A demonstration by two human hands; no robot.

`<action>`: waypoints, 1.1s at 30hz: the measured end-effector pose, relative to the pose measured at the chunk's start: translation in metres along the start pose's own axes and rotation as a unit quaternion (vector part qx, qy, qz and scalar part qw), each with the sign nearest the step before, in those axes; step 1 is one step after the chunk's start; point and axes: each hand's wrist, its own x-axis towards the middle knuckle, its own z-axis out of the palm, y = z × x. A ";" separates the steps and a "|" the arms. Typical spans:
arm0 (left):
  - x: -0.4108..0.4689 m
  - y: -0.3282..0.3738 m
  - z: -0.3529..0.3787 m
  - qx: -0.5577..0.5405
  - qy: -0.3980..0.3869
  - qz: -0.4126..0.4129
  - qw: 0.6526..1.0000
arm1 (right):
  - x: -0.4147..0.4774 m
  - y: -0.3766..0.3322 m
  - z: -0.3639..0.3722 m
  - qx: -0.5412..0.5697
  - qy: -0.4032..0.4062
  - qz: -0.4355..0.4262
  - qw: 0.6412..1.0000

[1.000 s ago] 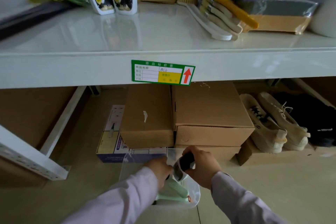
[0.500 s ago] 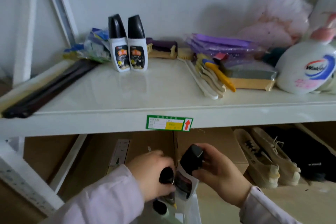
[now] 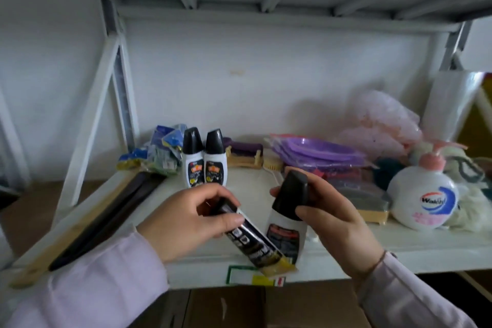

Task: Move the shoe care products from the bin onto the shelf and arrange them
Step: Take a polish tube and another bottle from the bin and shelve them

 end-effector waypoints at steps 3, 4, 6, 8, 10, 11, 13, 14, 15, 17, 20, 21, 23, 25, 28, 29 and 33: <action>0.022 0.006 -0.009 -0.064 0.063 -0.030 0.996 | 0.029 -0.008 -0.003 -0.013 0.025 0.006 1.000; 0.030 0.007 -0.012 -0.077 0.076 -0.041 0.993 | 0.038 -0.009 -0.003 -0.024 0.037 0.009 0.999; 0.046 0.003 -0.015 -0.101 0.093 -0.068 0.988 | 0.055 -0.009 -0.005 -0.041 0.056 0.020 0.997; 0.060 -0.003 -0.017 -0.133 0.112 -0.100 0.980 | 0.070 -0.007 -0.007 -0.074 0.064 0.031 0.995; 0.071 -0.008 -0.015 -0.204 0.124 -0.148 0.960 | 0.082 -0.004 -0.009 -0.141 0.075 0.038 0.986; 0.073 -0.010 -0.012 -0.263 0.122 -0.176 0.941 | 0.087 -0.003 -0.010 -0.175 0.083 0.042 0.980; 0.074 -0.018 -0.006 -0.377 0.116 -0.235 0.888 | 0.094 0.000 -0.011 -0.214 0.102 0.054 0.970; 0.073 -0.023 -0.003 -0.422 0.117 -0.261 0.860 | 0.098 0.001 -0.012 -0.219 0.110 0.059 0.968; 0.071 -0.028 0.001 -0.455 0.117 -0.283 0.836 | 0.101 0.002 -0.013 -0.221 0.116 0.064 0.966; 0.067 -0.038 0.009 -0.497 0.111 -0.311 0.803 | 0.106 0.006 -0.014 -0.225 0.123 0.083 0.963; 0.062 -0.051 0.016 -0.560 0.106 -0.313 0.760 | 0.113 0.012 -0.015 -0.228 0.125 0.110 0.959; 0.061 -0.054 0.016 -0.576 0.103 -0.306 0.750 | 0.116 0.014 -0.016 -0.228 0.122 0.116 0.959; 0.063 -0.059 0.013 -0.601 0.083 -0.291 0.740 | 0.120 0.016 -0.016 -0.231 0.106 0.124 0.959; 0.066 -0.061 0.013 -0.591 0.058 -0.299 0.747 | 0.122 0.022 -0.017 -0.276 0.082 0.136 0.948; 0.078 -0.063 0.021 -0.459 0.049 -0.307 0.832 | 0.120 0.029 -0.015 -0.345 0.067 0.161 0.922; 0.084 -0.064 0.025 -0.392 0.055 -0.297 0.869 | 0.120 0.030 -0.015 -0.352 0.065 0.162 0.920; 0.107 -0.067 0.046 -0.072 0.069 -0.212 0.972 | 0.122 0.032 -0.012 -0.361 0.052 0.151 0.919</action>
